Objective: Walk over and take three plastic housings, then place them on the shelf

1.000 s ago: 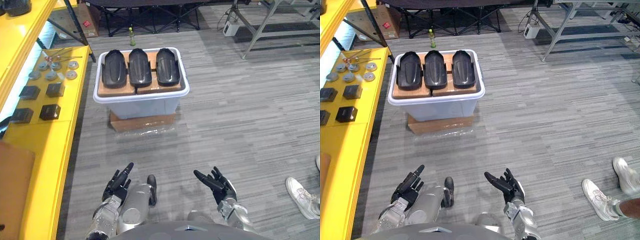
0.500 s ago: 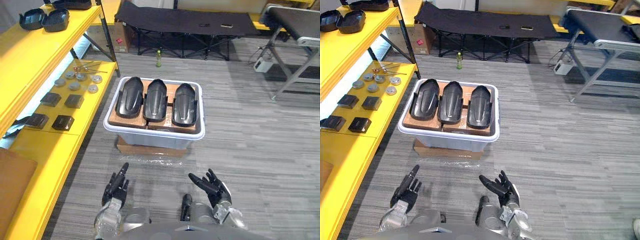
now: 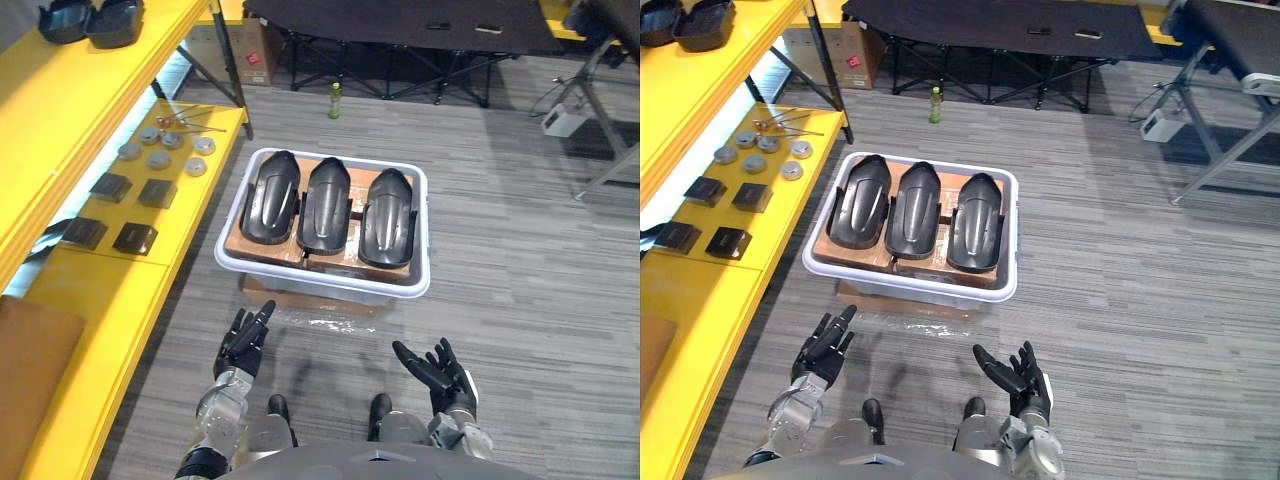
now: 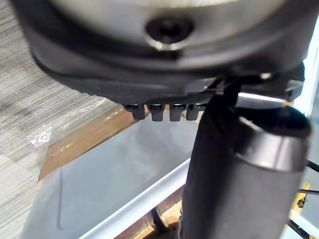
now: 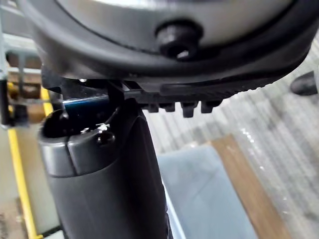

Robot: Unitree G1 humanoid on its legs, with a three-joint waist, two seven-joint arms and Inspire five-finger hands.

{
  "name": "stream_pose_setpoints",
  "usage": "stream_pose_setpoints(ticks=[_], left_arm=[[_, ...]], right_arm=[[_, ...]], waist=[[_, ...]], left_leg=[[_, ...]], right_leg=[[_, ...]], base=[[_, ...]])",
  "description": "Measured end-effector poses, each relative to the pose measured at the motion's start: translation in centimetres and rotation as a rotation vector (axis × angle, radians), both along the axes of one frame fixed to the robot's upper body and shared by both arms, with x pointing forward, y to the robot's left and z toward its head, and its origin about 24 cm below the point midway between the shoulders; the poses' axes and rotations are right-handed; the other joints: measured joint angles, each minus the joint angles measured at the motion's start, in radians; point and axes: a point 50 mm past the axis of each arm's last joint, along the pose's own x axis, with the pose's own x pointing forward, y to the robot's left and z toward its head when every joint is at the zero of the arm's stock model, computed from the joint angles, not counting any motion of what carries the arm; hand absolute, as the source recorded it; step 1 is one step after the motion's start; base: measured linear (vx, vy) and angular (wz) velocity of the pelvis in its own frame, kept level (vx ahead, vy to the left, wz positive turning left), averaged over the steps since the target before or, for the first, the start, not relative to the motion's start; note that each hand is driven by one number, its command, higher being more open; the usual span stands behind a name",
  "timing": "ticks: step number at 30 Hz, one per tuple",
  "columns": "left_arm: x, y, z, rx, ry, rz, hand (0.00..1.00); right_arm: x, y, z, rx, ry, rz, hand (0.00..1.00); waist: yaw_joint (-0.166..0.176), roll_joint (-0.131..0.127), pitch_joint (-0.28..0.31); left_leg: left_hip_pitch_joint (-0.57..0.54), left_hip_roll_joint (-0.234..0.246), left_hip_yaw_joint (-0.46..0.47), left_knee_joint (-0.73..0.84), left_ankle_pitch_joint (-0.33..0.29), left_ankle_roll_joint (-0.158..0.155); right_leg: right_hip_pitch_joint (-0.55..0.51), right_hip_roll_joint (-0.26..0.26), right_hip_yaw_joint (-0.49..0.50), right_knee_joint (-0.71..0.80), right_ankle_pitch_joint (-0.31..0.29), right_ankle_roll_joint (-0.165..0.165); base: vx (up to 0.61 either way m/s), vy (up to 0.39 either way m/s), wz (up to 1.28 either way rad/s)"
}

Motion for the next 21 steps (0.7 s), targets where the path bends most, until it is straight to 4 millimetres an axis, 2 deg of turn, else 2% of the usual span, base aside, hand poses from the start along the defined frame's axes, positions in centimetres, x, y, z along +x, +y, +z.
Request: stream_pose_setpoints(ticks=[3,5,10,12,13,16,17,18,19,21], left_arm=[[-1.5,0.6,-0.6,0.007,0.06,0.024,1.0],[-2.8,0.7,-1.2,0.001,0.11,0.03,1.0],[-4.8,0.2,-2.1,-0.024,0.188,0.012,1.0],[-5.1,0.2,-2.1,-0.001,0.199,-0.039,1.0],[-5.1,0.1,-2.1,-0.001,0.197,-0.042,1.0],[-4.8,0.0,-1.9,-0.007,0.17,-0.06,1.0],[-4.5,0.0,-1.8,-0.007,0.159,-0.063,1.0],[-3.5,0.0,-1.3,0.001,0.117,-0.062,1.0],[-2.7,0.0,-0.9,0.004,0.088,-0.065,1.0],[-1.9,0.0,-0.5,0.007,0.057,-0.067,1.0]], right_arm=[[0.1,-0.9,1.2,-0.068,-0.031,-0.043,1.0],[0.2,-2.1,1.9,-0.109,-0.064,-0.107,1.0],[1.4,-5.0,3.9,-0.203,-0.137,-0.219,1.0],[3.2,-7.2,5.3,-0.292,-0.163,-0.241,1.0],[3.5,-7.5,5.5,-0.299,-0.164,-0.245,1.0],[6.2,-10.3,7.1,-0.342,-0.18,-0.304,1.0],[7.2,-11.3,7.5,-0.343,-0.185,-0.329,1.0],[9.2,-12.4,8.8,-0.299,-0.23,-0.364,1.0],[10.9,-12.7,9.9,-0.254,-0.275,-0.382,1.0],[13.0,-12.7,11.2,-0.205,-0.314,-0.387,1.0]], waist=[[-0.004,-0.004,-0.002],[-0.006,-0.009,-0.003],[-0.003,-0.021,-0.008],[0.002,-0.021,-0.008],[0.002,-0.021,-0.009],[0.012,-0.014,-0.005],[0.025,-0.009,0.0],[0.047,0.003,0.046],[0.062,0.008,0.08],[0.081,0.018,0.116]], left_leg=[[0.023,0.001,0.04,0.011,-0.024,0.003],[0.036,0.008,0.06,0.032,-0.045,0.001],[0.031,0.024,0.074,0.095,-0.082,0.0],[-0.001,0.034,0.063,0.151,-0.107,0.005],[-0.008,0.035,0.06,0.159,-0.11,0.005],[-0.091,0.046,0.014,0.251,-0.141,0.018],[-0.131,0.052,-0.006,0.291,-0.152,0.022],[-0.187,0.061,-0.041,0.358,-0.168,0.032],[-0.22,0.06,-0.061,0.386,-0.172,0.038],[-0.253,0.058,-0.07,0.407,-0.173,0.043]], right_leg=[[0.001,0.001,0.041,0.0,0.004,0.007],[0.009,0.002,0.055,0.0,0.005,0.008],[0.019,0.005,0.076,0.0,0.006,0.01],[0.018,0.005,0.072,0.001,0.008,0.014],[0.016,0.005,0.07,0.001,0.008,0.015],[-0.002,0.005,0.037,0.003,0.012,0.021],[-0.015,0.006,0.022,0.005,0.014,0.025],[-0.026,0.017,0.003,0.022,0.02,0.024],[-0.044,0.015,-0.009,0.041,0.02,0.024],[-0.075,0.008,-0.012,0.069,0.019,0.022]], base=[[0.02,0.051,-0.42],[-0.02,0.024,-0.28],[-0.05,0.011,-0.14],[-0.09,0.003,0.03],[-0.11,0.024,0.2],[-0.1,0.039,0.35],[-0.12,0.051,0.5],[-0.14,0.07,0.59],[-0.12,0.061,0.48],[-0.09,0.066,0.19]])
